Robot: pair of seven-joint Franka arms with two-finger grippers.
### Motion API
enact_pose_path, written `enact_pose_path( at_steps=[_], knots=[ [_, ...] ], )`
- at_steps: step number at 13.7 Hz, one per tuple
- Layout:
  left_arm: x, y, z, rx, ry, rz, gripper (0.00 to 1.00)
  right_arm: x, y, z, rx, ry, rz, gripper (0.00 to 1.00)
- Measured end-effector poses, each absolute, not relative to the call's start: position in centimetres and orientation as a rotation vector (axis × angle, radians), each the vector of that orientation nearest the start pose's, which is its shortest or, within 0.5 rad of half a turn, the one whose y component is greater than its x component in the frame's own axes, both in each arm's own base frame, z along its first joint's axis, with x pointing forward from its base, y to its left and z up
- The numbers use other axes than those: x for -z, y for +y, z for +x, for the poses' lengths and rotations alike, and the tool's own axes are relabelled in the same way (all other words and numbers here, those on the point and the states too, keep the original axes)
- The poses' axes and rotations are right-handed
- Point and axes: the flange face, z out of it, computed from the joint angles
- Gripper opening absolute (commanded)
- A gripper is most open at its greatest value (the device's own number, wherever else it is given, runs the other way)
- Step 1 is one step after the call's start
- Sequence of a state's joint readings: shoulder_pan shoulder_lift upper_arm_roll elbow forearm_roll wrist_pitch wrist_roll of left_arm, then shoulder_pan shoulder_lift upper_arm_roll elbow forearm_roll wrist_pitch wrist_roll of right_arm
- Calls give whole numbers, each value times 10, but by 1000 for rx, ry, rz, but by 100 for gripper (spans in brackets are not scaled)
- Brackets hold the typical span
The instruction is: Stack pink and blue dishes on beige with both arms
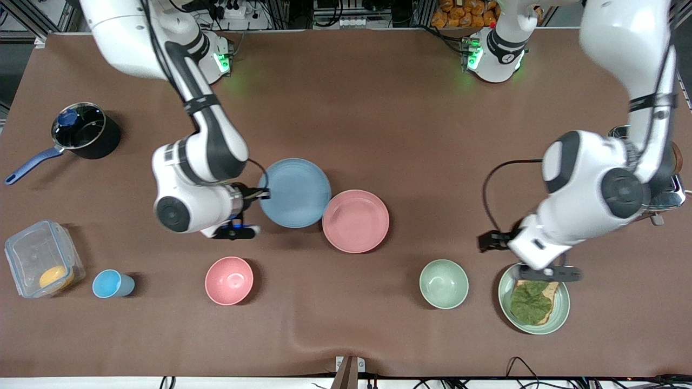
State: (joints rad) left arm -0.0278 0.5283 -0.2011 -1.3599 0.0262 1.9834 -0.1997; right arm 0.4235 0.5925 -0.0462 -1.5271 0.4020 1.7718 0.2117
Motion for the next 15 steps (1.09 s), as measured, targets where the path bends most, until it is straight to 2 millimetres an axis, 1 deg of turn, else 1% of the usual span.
enact_pose_path(
  at_steps=[1,3,4,5,7,8,9,11,12,13,15],
  knots=[
    [-445,-106,705,145,-42,-3222,100,-289,300,601,-590,-35,-2824,0],
    [-476,-55,696,108,-112,-3180,100,-279,333,597,-540,-34,-2802,0],
    [-491,-38,689,99,-109,-3151,100,-274,347,596,-508,-37,-2797,0],
    [-507,-29,682,104,-97,-3122,100,-269,358,595,-475,-41,-2794,0],
    [-537,-23,669,132,-98,-3089,100,-258,374,594,-425,-25,-2776,0],
    [-548,-19,661,131,-107,-3081,100,-253,378,595,-404,-12,-2767,0],
    [-555,-13,652,117,-127,-3081,100,-248,381,597,-382,-1,-2763,0],
    [-562,-3,630,96,-175,-3118,100,-239,381,602,-344,16,-2762,0],
    [-565,-5,620,92,-178,-3127,100,-235,382,603,-342,19,-2763,0],
    [-569,-10,613,96,-164,-3130,100,-233,382,603,-342,20,-2764,0],
    [-580,-26,604,120,-57,-3130,100,-229,384,605,-334,21,-2764,0]
  ],
)
